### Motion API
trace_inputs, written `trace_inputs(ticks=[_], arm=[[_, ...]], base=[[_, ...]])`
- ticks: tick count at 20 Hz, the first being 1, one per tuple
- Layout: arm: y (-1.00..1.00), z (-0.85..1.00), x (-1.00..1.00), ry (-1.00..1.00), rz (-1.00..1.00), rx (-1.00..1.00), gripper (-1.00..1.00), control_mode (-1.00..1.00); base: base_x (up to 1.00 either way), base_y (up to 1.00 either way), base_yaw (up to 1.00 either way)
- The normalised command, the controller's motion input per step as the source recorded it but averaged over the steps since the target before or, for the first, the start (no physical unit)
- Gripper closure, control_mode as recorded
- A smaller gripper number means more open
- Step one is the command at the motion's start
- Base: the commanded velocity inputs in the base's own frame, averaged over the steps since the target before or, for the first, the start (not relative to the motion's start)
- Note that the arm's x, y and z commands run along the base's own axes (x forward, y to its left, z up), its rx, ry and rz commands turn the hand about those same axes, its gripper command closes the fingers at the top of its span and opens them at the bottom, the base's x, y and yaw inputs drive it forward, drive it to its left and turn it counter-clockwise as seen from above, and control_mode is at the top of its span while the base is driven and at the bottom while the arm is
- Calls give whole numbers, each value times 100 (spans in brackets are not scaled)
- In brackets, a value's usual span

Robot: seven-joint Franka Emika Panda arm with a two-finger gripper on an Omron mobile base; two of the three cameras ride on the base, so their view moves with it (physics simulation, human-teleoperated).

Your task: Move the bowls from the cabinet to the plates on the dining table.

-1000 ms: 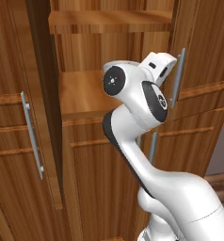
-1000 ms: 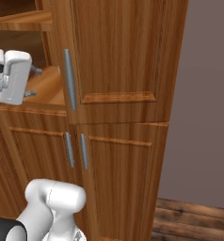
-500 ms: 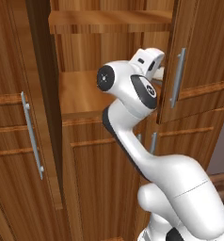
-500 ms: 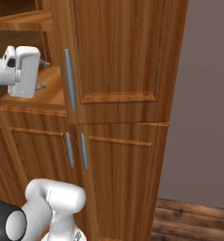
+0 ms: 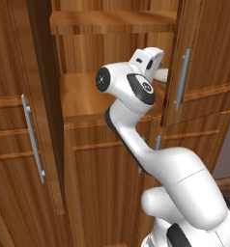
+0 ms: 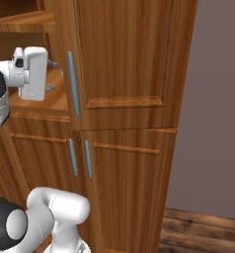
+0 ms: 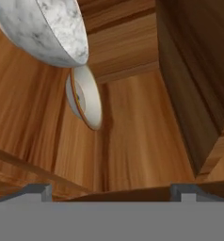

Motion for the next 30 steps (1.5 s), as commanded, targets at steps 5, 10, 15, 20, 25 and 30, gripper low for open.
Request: trace_inputs(ticks=[5, 10, 15, 20, 25, 30], arm=[[-14, 0, 1, 2, -11, -3, -100, -100], [-9, 0, 0, 0, -10, -1, -100, -100], [-18, 0, 0, 1, -12, -2, -100, -100], [-20, 0, 0, 1, -14, -2, -100, -100], [-18, 0, 0, 0, -15, 0, -100, -100], [-27, 0, -11, 0, -16, 0, -100, -100]], base=[[0, 0, 0], [0, 0, 0], [0, 0, 0], [0, 0, 0], [0, 0, 0], [0, 0, 0]])
